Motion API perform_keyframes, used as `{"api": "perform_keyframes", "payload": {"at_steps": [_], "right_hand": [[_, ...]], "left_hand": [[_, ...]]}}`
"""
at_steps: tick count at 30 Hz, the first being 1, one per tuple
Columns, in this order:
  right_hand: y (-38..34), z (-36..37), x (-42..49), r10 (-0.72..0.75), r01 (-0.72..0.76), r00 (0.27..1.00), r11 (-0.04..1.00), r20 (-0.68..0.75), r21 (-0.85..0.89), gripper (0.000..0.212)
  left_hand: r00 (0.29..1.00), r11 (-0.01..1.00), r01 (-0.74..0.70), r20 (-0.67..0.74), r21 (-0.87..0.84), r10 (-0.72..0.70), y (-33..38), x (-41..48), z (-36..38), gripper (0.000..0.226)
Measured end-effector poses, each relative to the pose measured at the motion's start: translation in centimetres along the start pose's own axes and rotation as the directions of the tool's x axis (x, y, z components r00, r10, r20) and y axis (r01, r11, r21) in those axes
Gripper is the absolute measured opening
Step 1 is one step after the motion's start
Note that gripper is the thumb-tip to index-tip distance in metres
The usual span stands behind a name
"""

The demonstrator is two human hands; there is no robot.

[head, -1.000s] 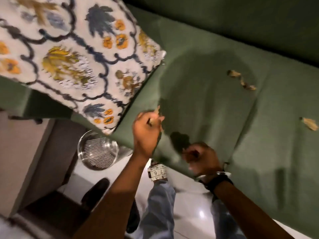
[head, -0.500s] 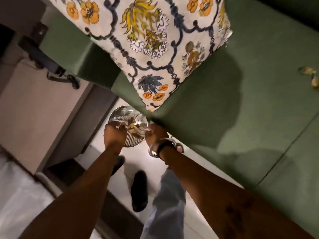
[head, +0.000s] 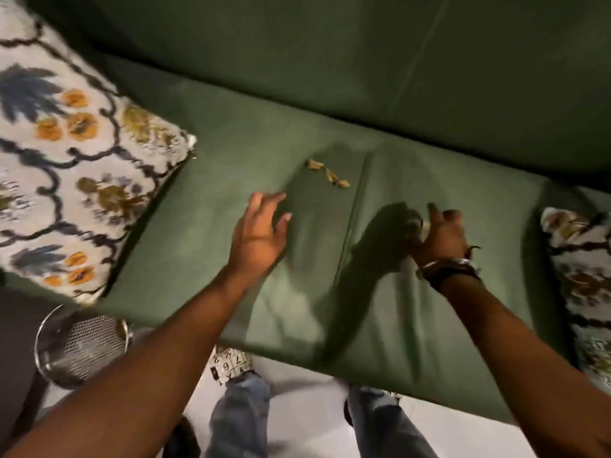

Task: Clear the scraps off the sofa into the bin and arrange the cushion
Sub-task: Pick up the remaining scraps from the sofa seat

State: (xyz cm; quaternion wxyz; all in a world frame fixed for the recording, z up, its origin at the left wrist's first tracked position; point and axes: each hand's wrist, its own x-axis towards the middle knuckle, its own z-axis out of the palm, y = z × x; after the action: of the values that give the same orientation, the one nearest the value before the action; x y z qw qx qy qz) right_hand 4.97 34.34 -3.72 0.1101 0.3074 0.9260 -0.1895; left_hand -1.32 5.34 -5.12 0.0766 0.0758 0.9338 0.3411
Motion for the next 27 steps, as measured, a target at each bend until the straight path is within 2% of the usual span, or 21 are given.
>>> {"api": "perform_keyframes", "payload": {"at_steps": [2,4,6,8,10,12,14,16,19,21,24,27], "right_hand": [[3.2,-0.3,2.1,0.059,-0.062,0.993,0.998,0.104,0.032,0.054],[5.3,0.4,3.2,0.034,-0.053,0.986,0.992,0.166,0.113,0.038],[6.0,1.4,4.0,-0.004,-0.013,0.994,0.988,0.108,0.156,0.021],[6.2,1.8,4.5,-0.033,0.024,0.997,0.990,0.064,0.139,0.013],[6.3,1.9,4.3,-0.057,0.045,0.995,0.990,0.084,0.136,0.014],[5.6,1.8,3.2,-0.054,0.038,0.996,0.978,0.069,0.206,0.011],[3.5,1.7,1.9,-0.069,0.053,0.997,0.936,0.035,0.348,0.008],[0.2,1.9,1.4,-0.134,0.101,0.990,0.879,0.039,0.465,0.020],[-6.3,3.0,2.5,-0.230,0.164,0.970,0.857,0.078,0.489,0.040],[-10.1,3.9,3.4,-0.271,0.203,0.959,0.858,0.080,0.471,0.036],[-14.9,5.7,1.7,-0.313,0.260,0.948,0.866,0.057,0.427,0.026],[-19.1,8.7,-3.8,-0.355,0.258,0.929,0.825,0.105,0.503,0.018]], "left_hand": [[0.999,1.000,0.003,0.037,0.022,-0.004,1.9,4.7,1.9,0.045],[0.994,0.995,-0.050,0.097,0.082,0.042,3.5,8.4,3.7,0.052],[0.973,0.963,-0.161,0.199,0.216,0.118,4.4,11.1,4.8,0.055],[0.930,0.896,-0.293,0.318,0.335,0.185,4.9,12.4,5.8,0.048],[0.916,0.887,-0.317,0.349,0.335,0.196,4.9,12.5,6.5,0.036],[0.942,0.931,-0.237,0.298,0.277,0.151,4.5,11.9,6.8,0.025],[0.960,0.952,-0.170,0.261,0.254,0.101,3.8,11.1,6.6,0.016],[0.970,0.961,-0.132,0.233,0.244,0.074,3.2,10.2,6.1,0.017],[0.989,0.983,-0.088,0.130,0.161,0.067,2.2,8.6,4.5,0.018],[1.000,0.999,-0.014,0.012,0.045,0.014,1.5,7.1,3.1,0.017],[0.972,0.985,0.119,-0.187,-0.122,-0.140,-1.2,3.7,-0.5,0.016],[0.896,0.924,0.255,-0.289,-0.284,-0.336,-6.3,-1.7,-4.6,0.019]]}}
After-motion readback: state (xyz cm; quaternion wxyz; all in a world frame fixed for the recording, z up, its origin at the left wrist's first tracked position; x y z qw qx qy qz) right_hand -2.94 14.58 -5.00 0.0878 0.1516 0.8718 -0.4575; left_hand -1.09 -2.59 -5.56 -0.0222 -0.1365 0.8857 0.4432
